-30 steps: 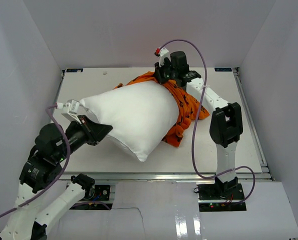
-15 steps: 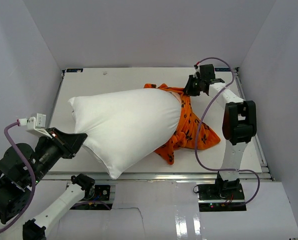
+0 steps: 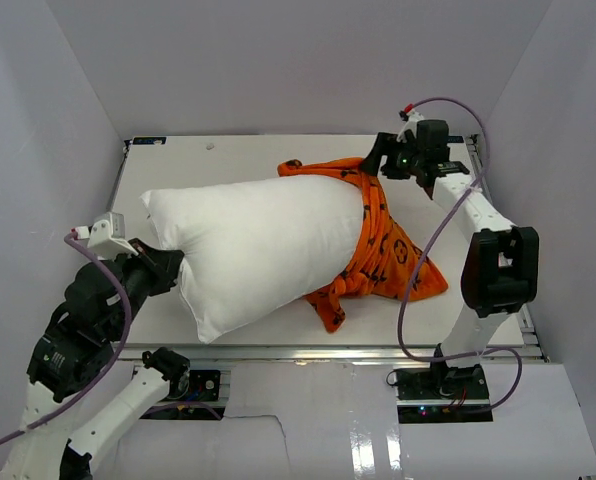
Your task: Remove the pillowcase from the pillow
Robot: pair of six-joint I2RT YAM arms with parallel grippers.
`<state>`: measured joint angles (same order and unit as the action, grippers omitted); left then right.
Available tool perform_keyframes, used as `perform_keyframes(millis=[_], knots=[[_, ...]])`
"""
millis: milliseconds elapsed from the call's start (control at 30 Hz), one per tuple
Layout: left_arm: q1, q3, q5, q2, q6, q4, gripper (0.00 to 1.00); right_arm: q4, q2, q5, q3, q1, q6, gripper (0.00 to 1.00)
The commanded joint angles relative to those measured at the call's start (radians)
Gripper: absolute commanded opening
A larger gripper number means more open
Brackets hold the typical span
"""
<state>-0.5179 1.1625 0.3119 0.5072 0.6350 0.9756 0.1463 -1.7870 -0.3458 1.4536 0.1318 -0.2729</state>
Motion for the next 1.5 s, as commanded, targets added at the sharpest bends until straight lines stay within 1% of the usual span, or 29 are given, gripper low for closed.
perform_keyframes(millis=[0, 33, 67, 133, 167, 200, 267, 300, 367, 400, 467, 500, 600, 700, 733, 900, 1000, 1167, 1333, 1367, 1467], knots=[[0.009, -0.078, -0.008, -0.019, 0.046, -0.181, 0.00, -0.086, 0.130, 0.030, -0.035, 0.100, 0.054, 0.78], [0.007, -0.101, -0.014, -0.025, 0.066, -0.186, 0.00, -0.080, 0.150, 0.030, -0.041, 0.106, 0.046, 0.83], [0.009, -0.145, -0.019, -0.032, 0.075, -0.196, 0.00, -0.073, 0.194, 0.034, -0.061, 0.118, 0.043, 0.83], [0.007, -0.199, -0.020, -0.062, 0.098, -0.215, 0.00, -0.074, 0.257, 0.092, -0.110, 0.144, 0.038, 0.85], [0.007, -0.254, -0.023, -0.070, 0.106, -0.242, 0.00, -0.094, 0.323, 0.109, -0.187, 0.182, 0.041, 0.87], [0.007, -0.277, -0.028, -0.075, 0.109, -0.253, 0.00, -0.115, 0.355, 0.149, -0.226, 0.198, 0.041, 0.97], [0.009, -0.320, -0.045, -0.070, 0.123, -0.282, 0.00, -0.136, 0.446, 0.178, -0.294, 0.230, 0.034, 0.95], [0.007, -0.331, -0.054, -0.067, 0.124, -0.291, 0.00, -0.136, 0.474, 0.194, -0.356, 0.238, 0.031, 0.95], [0.007, -0.348, -0.077, -0.056, 0.126, -0.324, 0.00, -0.129, 0.575, 0.215, -0.435, 0.265, 0.020, 0.95], [0.007, -0.360, -0.080, -0.055, 0.127, -0.331, 0.00, -0.128, 0.607, 0.225, -0.520, 0.276, 0.018, 0.95], [0.009, -0.365, -0.088, -0.049, 0.129, -0.347, 0.00, -0.102, 0.698, 0.258, -0.596, 0.314, 0.017, 0.95], [0.007, -0.363, -0.091, -0.044, 0.127, -0.350, 0.00, -0.096, 0.725, 0.284, -0.667, 0.324, 0.020, 0.96], [0.007, -0.354, -0.099, -0.030, 0.124, -0.351, 0.00, -0.088, 0.868, 0.324, -0.792, 0.348, 0.009, 0.97], [0.009, -0.346, -0.089, -0.022, 0.123, -0.356, 0.00, -0.085, 0.925, 0.356, -0.857, 0.365, -0.015, 0.99], [0.007, -0.340, -0.086, -0.021, 0.121, -0.360, 0.00, -0.082, 0.951, 0.391, -0.883, 0.376, -0.022, 0.99], [0.007, -0.320, -0.076, 0.028, 0.112, -0.374, 0.00, 0.022, 1.014, 0.464, -0.885, 0.404, -0.040, 1.00], [0.009, -0.313, -0.073, 0.057, 0.115, -0.376, 0.00, 0.021, 1.055, 0.478, -0.892, 0.405, -0.034, 1.00], [0.007, -0.316, -0.051, 0.076, 0.109, -0.384, 0.00, 0.039, 1.019, 0.449, -0.889, 0.405, -0.054, 1.00], [0.009, -0.297, -0.036, 0.080, 0.115, -0.379, 0.00, 0.041, 1.035, 0.485, -0.943, 0.405, -0.071, 1.00], [0.007, -0.291, -0.046, 0.096, 0.112, -0.379, 0.00, 0.041, 1.046, 0.490, -0.946, 0.405, -0.077, 0.96], [0.009, -0.277, -0.053, 0.117, 0.101, -0.368, 0.00, 0.024, 1.077, 0.496, -0.973, 0.405, -0.086, 0.95]])
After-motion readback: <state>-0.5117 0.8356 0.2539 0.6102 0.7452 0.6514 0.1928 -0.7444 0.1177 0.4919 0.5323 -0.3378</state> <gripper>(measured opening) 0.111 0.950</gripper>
